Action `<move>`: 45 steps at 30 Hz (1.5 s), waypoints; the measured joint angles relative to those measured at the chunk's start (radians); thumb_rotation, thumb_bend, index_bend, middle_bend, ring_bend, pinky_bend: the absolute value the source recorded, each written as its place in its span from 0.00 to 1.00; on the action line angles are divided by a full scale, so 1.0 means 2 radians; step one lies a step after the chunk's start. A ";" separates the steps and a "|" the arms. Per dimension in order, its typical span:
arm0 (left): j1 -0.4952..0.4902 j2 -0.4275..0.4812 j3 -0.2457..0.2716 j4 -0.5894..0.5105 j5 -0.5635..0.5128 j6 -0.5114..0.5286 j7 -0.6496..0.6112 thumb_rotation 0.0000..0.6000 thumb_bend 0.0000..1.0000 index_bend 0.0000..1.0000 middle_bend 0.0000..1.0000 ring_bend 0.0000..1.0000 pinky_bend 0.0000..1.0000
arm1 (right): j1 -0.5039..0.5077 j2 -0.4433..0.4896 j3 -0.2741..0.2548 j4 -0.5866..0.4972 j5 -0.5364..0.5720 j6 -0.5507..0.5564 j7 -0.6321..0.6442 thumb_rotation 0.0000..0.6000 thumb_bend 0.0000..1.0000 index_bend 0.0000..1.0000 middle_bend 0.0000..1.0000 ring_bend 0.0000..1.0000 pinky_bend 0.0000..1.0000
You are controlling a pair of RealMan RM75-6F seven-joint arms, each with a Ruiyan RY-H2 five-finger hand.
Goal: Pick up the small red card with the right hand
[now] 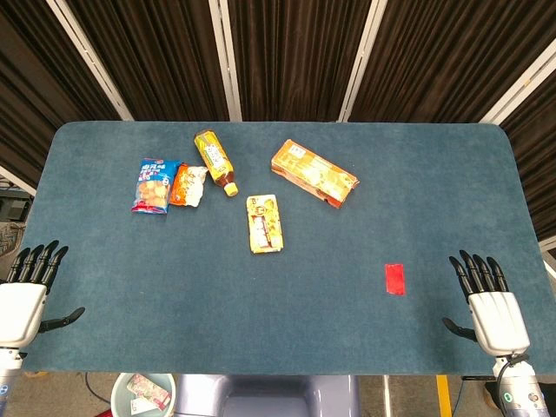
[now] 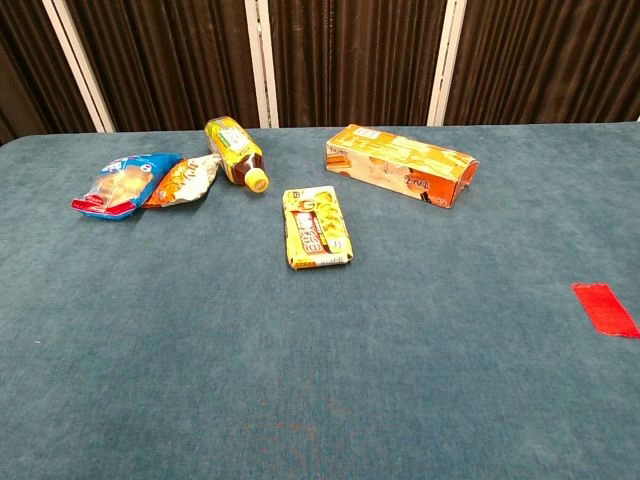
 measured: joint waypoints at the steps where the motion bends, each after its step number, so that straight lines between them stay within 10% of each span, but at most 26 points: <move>1: 0.000 0.000 0.000 0.000 0.000 0.000 0.000 0.83 0.05 0.00 0.00 0.00 0.00 | 0.000 0.000 0.000 0.000 0.000 0.000 0.000 1.00 0.00 0.02 0.00 0.00 0.00; 6: 0.000 -0.001 -0.001 0.000 -0.002 0.000 0.001 0.83 0.05 0.00 0.00 0.00 0.00 | 0.001 -0.001 0.000 0.000 -0.001 -0.001 -0.001 1.00 0.00 0.08 0.00 0.00 0.00; 16: -0.005 -0.003 -0.004 -0.001 -0.002 -0.005 -0.002 0.83 0.05 0.00 0.00 0.00 0.00 | 0.018 -0.059 0.010 0.058 -0.008 -0.009 0.028 1.00 0.13 0.50 0.01 0.00 0.00; 45: -0.016 -0.005 -0.008 0.008 -0.023 -0.033 -0.010 0.82 0.05 0.00 0.00 0.00 0.00 | 0.064 -0.236 0.019 0.265 0.021 -0.079 0.045 1.00 0.22 0.55 0.07 0.00 0.00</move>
